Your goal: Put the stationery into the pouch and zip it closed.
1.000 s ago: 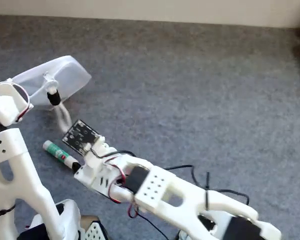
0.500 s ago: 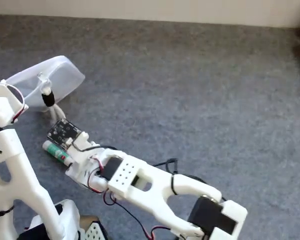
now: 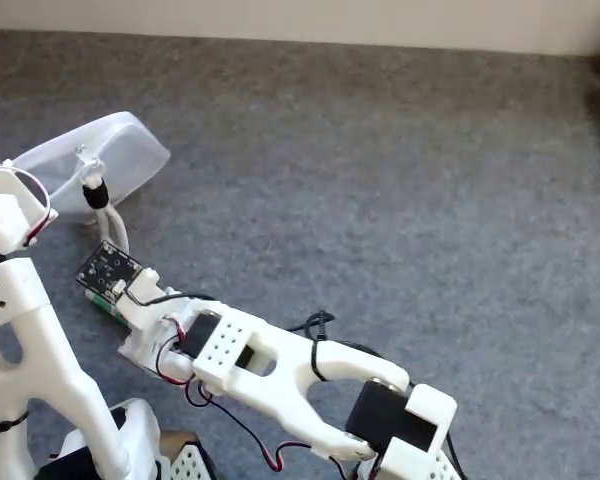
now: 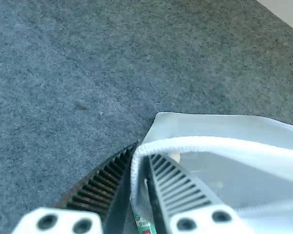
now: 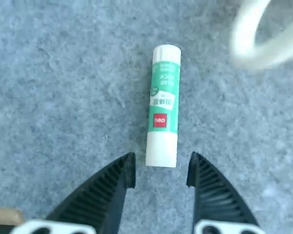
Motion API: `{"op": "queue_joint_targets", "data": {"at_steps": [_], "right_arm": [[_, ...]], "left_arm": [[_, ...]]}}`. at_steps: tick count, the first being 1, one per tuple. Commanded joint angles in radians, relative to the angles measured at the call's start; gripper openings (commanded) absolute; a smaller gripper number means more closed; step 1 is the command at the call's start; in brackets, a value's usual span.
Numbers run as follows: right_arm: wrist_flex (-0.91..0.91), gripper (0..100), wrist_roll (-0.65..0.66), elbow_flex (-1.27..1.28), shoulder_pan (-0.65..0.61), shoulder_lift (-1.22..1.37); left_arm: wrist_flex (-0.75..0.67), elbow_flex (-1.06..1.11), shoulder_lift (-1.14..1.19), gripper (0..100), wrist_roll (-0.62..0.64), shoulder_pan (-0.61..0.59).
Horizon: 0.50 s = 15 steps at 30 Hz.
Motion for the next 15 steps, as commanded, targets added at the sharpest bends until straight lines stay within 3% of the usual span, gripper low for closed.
{"op": "queue_joint_targets", "data": {"at_steps": [1, 15], "right_arm": [[0.002, 17.0, -0.008, -0.059, -0.013, -0.012], [0.005, 17.0, -0.008, -0.182, 0.007, 0.145]], "left_arm": [[-0.021, -0.031, -0.018, 1, 0.005, -0.018], [-0.015, -0.025, -0.019, 1, 0.003, -0.053]]}}
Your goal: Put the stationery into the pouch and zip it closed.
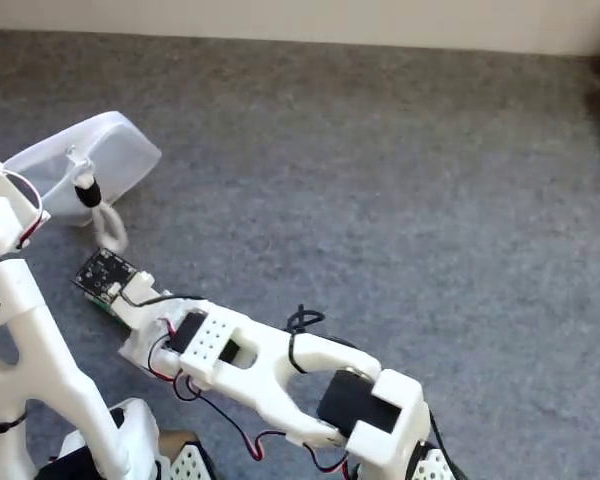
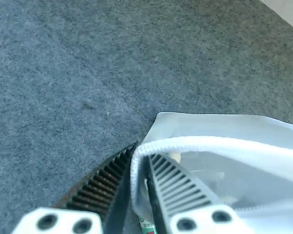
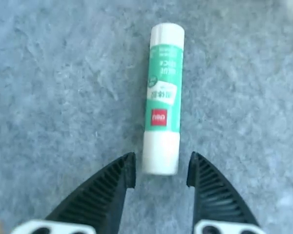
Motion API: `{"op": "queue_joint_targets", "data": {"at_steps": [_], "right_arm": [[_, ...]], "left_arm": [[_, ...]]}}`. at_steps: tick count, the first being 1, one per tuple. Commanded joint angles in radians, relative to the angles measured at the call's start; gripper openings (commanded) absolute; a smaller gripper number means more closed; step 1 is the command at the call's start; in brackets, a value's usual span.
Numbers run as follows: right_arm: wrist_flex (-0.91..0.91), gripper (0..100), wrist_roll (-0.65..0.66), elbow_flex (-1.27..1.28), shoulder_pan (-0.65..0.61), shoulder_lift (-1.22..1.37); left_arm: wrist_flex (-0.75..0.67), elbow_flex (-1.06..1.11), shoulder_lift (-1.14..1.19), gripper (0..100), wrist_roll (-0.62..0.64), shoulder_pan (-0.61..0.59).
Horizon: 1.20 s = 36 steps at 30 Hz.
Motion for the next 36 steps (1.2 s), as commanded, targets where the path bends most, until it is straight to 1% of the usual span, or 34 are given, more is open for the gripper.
{"op": "queue_joint_targets", "data": {"at_steps": [1, 5, 8, 11, 13, 17, 19, 21, 24, 31, 36], "right_arm": [[0.005, 17.0, -0.008, -0.085, 0.008, -0.008], [0.005, 16.3, -0.008, -0.085, 0.012, -0.005], [0.004, 8.4, -0.002, -0.085, 0.012, -0.004], [0.004, 1.5, 0.080, -0.085, 0.012, -0.004], [0.004, 1.3, 0.106, -0.085, 0.012, -0.004], [0.022, 0.9, 0.110, -0.082, 0.033, -0.007], [0.097, 0.9, 0.110, -0.091, 0.061, -0.013], [0.211, 0.9, 0.112, -0.096, 0.091, -0.013], [0.326, 0.9, 0.112, -0.163, 0.117, -0.013], [0.602, 0.9, 0.112, -0.295, 0.151, -0.013], [0.759, 0.9, 0.112, -0.338, 0.171, -0.013]], "left_arm": [[-0.015, -0.025, -0.019, 1, 0.003, -0.018], [-0.015, -0.024, -0.019, 1, 0.003, -0.015], [-0.015, -0.024, -0.019, 1, 0.005, -0.013], [-0.015, -0.022, -0.019, 1, 0.005, -0.013], [-0.015, -0.022, -0.019, 1, 0.005, -0.013], [-0.015, -0.022, -0.019, 1, 0.005, -0.013], [-0.015, -0.022, -0.019, 1, 0.005, -0.013], [-0.015, -0.022, -0.019, 1, 0.005, -0.013], [-0.015, -0.022, -0.019, 1, 0.005, -0.012], [-0.014, -0.022, -0.019, 1, 0.006, -0.012], [-0.014, -0.022, -0.019, 1, 0.008, -0.004]]}}
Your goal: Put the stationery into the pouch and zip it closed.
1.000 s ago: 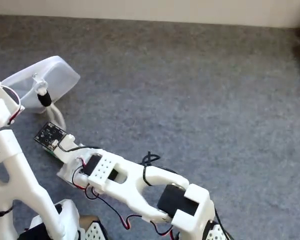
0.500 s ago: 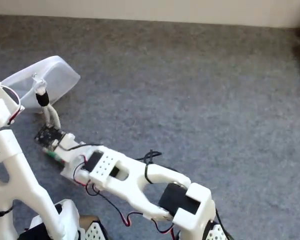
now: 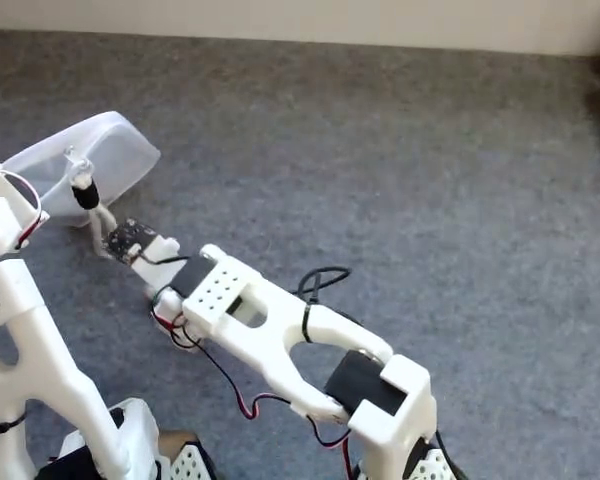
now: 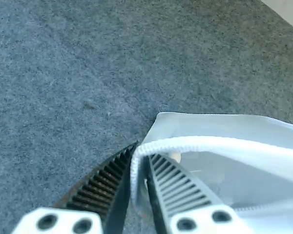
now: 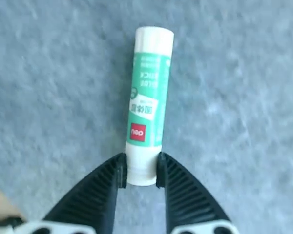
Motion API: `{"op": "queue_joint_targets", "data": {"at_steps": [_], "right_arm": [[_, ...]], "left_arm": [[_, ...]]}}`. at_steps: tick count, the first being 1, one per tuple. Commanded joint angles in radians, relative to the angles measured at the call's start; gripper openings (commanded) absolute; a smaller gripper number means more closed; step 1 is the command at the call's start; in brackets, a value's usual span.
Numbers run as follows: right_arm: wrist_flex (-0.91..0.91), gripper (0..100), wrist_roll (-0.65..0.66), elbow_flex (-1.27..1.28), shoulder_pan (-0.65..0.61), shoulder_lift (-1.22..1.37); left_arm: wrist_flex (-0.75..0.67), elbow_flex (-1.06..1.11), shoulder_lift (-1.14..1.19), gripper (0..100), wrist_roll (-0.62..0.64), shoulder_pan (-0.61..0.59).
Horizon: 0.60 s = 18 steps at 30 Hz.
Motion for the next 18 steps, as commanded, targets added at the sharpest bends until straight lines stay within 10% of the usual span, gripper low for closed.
{"op": "queue_joint_targets", "data": {"at_steps": [1, 18], "right_arm": [[0.101, 0.9, 0.011, -0.067, 0.028, -0.027], [0.387, 0.9, 0.011, -0.064, 0.101, -0.028]], "left_arm": [[-0.014, -0.022, -0.019, 1, 0.008, 0.008], [0.035, -0.047, -0.021, 1, 0.005, 0.197]]}}
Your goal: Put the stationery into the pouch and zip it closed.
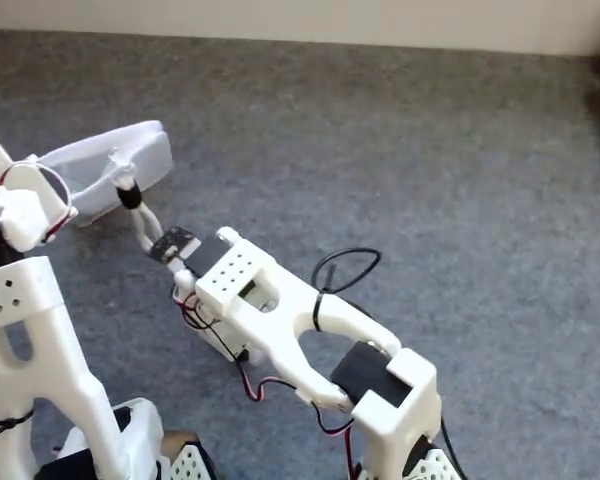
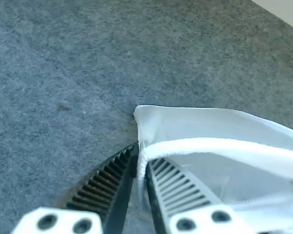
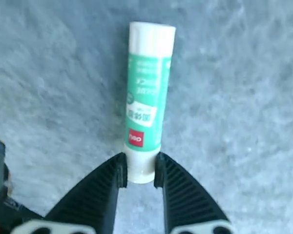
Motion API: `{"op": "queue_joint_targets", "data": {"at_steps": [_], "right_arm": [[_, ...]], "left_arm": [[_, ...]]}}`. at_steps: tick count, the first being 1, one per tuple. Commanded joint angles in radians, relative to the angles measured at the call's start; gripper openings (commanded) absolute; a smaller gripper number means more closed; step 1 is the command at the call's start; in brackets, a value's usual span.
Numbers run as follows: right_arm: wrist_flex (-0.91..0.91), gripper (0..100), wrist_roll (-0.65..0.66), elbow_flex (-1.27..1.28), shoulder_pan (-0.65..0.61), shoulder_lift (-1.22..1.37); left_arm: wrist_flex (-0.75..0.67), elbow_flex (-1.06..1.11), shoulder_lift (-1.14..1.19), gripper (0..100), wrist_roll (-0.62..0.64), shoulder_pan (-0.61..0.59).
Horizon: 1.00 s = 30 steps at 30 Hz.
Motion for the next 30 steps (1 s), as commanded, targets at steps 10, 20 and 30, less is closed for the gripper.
{"op": "queue_joint_targets", "data": {"at_steps": [10, 20, 30], "right_arm": [[-0.045, 0.9, 0.011, 0.205, 0.031, -0.367], [-0.252, 1.4, 0.009, 0.581, 0.059, -0.568], [-0.248, 15.6, 0.002, 0.578, 0.048, -0.562]], "left_arm": [[0.086, -0.117, -0.018, 1, 0.005, 0.200], [0.114, -0.199, -0.008, 1, -0.080, 0.367], [0.120, -0.176, -0.012, 1, -0.074, 0.355]]}}
